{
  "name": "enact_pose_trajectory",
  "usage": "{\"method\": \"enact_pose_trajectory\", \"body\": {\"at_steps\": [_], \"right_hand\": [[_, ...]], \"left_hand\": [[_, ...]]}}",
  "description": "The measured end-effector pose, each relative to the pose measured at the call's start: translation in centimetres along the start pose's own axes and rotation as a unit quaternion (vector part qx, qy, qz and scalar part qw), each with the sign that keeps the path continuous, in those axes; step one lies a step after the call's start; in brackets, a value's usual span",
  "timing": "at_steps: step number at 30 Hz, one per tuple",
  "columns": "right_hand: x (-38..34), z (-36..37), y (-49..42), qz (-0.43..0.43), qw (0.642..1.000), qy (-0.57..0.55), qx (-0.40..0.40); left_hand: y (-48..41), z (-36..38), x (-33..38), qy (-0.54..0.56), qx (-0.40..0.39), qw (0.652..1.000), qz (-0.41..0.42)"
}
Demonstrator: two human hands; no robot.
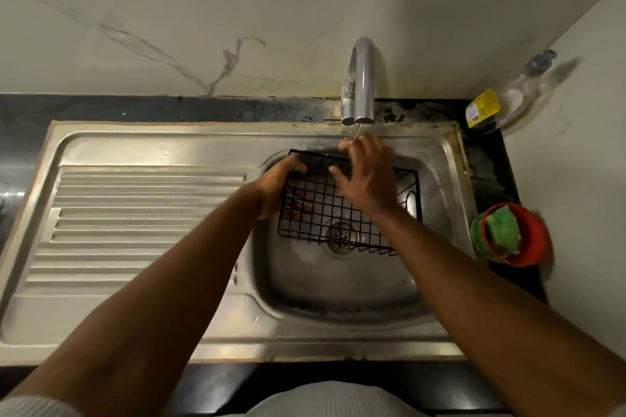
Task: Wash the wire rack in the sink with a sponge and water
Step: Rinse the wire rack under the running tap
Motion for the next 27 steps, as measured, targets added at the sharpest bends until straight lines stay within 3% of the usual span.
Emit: {"method": "enact_pose_trajectory", "body": {"at_steps": [2, 6, 9, 12, 15, 18, 23, 25, 27], "right_hand": [[2.5, 0.2, -0.8, 0.037, 0.998, 0.023, -0.050], [4.3, 1.1, -1.5, -0.002, 0.968, -0.090, -0.233], [4.6, 1.7, -0.8, 0.036, 0.958, -0.164, -0.233], [4.2, 2.9, 0.9, 0.125, 0.911, -0.301, -0.252], [3.0, 3.4, 1.2, 0.184, 0.890, -0.353, -0.225], [1.1, 4.2, 0.7, 0.250, 0.855, -0.407, -0.204], [-0.8, 5.6, 1.9, 0.305, 0.826, -0.431, -0.199], [-0.6, 5.9, 2.8, 0.323, 0.827, -0.420, -0.189], [-0.8, 5.5, 3.0, 0.294, 0.877, -0.344, -0.161]], "left_hand": [[0.0, -0.3, 0.0, 0.001, -0.013, 1.000, -0.015], [0.1, -0.2, 0.3, -0.024, -0.047, 0.998, -0.033], [0.2, -0.8, 0.3, 0.030, -0.051, 0.998, 0.005], [0.8, -1.5, 0.2, 0.154, -0.070, 0.985, 0.034], [1.4, -0.7, 0.1, 0.254, -0.091, 0.959, 0.085], [1.7, 0.6, -0.3, 0.244, -0.074, 0.958, 0.135], [2.4, 1.5, -0.2, 0.209, -0.068, 0.959, 0.179], [2.7, 2.2, -0.2, 0.166, -0.099, 0.963, 0.185], [2.6, 2.6, -0.5, 0.157, -0.081, 0.971, 0.162]]}}
Point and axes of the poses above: each hand's wrist, its own y-axis away from the middle knuckle, its own z-axis out of the palm, x = y × z, the point moved 5 cm from there along -y, towards the middle knuckle, and after that the axes turned 4 degrees about -x, right-handed, at the moved point
